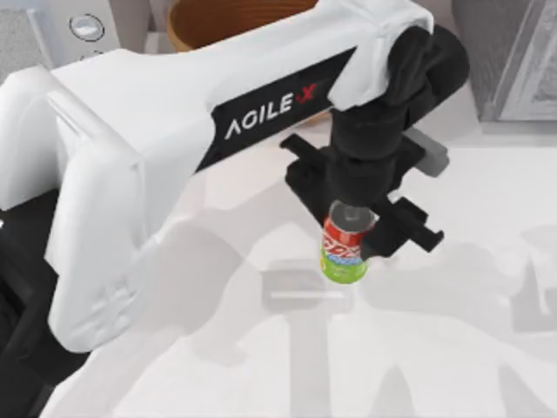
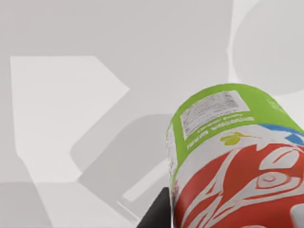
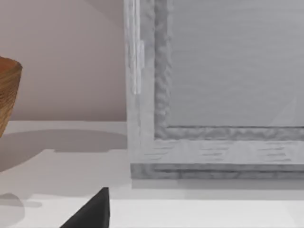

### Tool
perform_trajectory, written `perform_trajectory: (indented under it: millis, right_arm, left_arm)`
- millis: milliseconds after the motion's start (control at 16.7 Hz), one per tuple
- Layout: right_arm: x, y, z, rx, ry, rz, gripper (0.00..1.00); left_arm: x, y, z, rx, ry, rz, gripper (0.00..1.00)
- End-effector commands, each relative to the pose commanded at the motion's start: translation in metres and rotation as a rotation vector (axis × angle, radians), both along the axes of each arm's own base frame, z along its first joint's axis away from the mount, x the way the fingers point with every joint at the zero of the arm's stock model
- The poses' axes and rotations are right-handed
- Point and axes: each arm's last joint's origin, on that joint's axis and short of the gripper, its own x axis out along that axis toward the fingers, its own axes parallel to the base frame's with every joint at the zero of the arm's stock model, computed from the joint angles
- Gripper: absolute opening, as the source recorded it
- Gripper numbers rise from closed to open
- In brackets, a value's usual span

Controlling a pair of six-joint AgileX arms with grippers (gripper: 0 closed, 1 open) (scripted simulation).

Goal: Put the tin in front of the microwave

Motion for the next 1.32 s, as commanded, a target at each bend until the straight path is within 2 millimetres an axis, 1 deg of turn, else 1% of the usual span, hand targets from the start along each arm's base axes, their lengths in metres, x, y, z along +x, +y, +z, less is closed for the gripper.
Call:
perform_trajectory:
  millis: [180, 240, 360, 420, 540, 600, 720, 780, 900, 960, 1020, 1080, 1140, 1200, 1320]
  right_arm:
    - [0.000, 0.000, 0.000, 0.000, 0.000, 0.000, 1.00]
    - [0.000, 0.000, 0.000, 0.000, 0.000, 0.000, 1.00]
    - [0.000, 0.000, 0.000, 0.000, 0.000, 0.000, 1.00]
    - [0.000, 0.000, 0.000, 0.000, 0.000, 0.000, 1.00]
    - [0.000, 0.000, 0.000, 0.000, 0.000, 0.000, 1.00]
    - [0.000, 0.000, 0.000, 0.000, 0.000, 0.000, 1.00]
    - [0.000, 0.000, 0.000, 0.000, 0.000, 0.000, 1.00]
    - [0.000, 0.000, 0.000, 0.000, 0.000, 0.000, 1.00]
    - [0.000, 0.000, 0.000, 0.000, 0.000, 0.000, 1.00]
    - [0.000, 0.000, 0.000, 0.000, 0.000, 0.000, 1.00]
    - [0.000, 0.000, 0.000, 0.000, 0.000, 0.000, 1.00]
    - [0.000, 0.000, 0.000, 0.000, 0.000, 0.000, 1.00]
    - [0.000, 0.000, 0.000, 0.000, 0.000, 0.000, 1.00]
    - [0.000, 0.000, 0.000, 0.000, 0.000, 0.000, 1.00]
    - [0.000, 0.000, 0.000, 0.000, 0.000, 0.000, 1.00]
  left_arm:
    - [0.001, 0.001, -0.002, 0.003, 0.002, 0.001, 0.00]
    - [0.005, 0.005, -0.002, 0.003, 0.002, 0.012, 0.00]
    - [0.021, 0.025, -0.001, 0.002, 0.002, 0.065, 0.00]
    - [0.033, 0.041, 0.000, 0.002, 0.002, 0.106, 0.00]
    - [0.059, 0.084, 0.002, 0.001, 0.001, 0.212, 0.00]
    - [0.073, 0.111, 0.003, 0.001, 0.001, 0.275, 0.00]
    - [0.096, 0.172, 0.005, 0.000, 0.000, 0.412, 0.00]
    - [0.104, 0.204, 0.006, 0.000, 0.000, 0.481, 0.00]
    - [0.112, 0.263, 0.007, 0.000, -0.001, 0.610, 0.00]
    - [0.112, 0.289, 0.008, 0.000, -0.001, 0.664, 0.00]
    - [0.111, 0.309, 0.008, 0.000, -0.001, 0.708, 0.00]
    - [0.109, 0.325, 0.009, 0.000, -0.002, 0.742, 0.00]
    - [0.108, 0.336, 0.009, 0.000, -0.002, 0.766, 0.00]
    - [0.106, 0.343, 0.009, 0.000, -0.002, 0.781, 0.00]
    - [0.106, 0.345, 0.009, 0.000, -0.002, 0.785, 0.00]
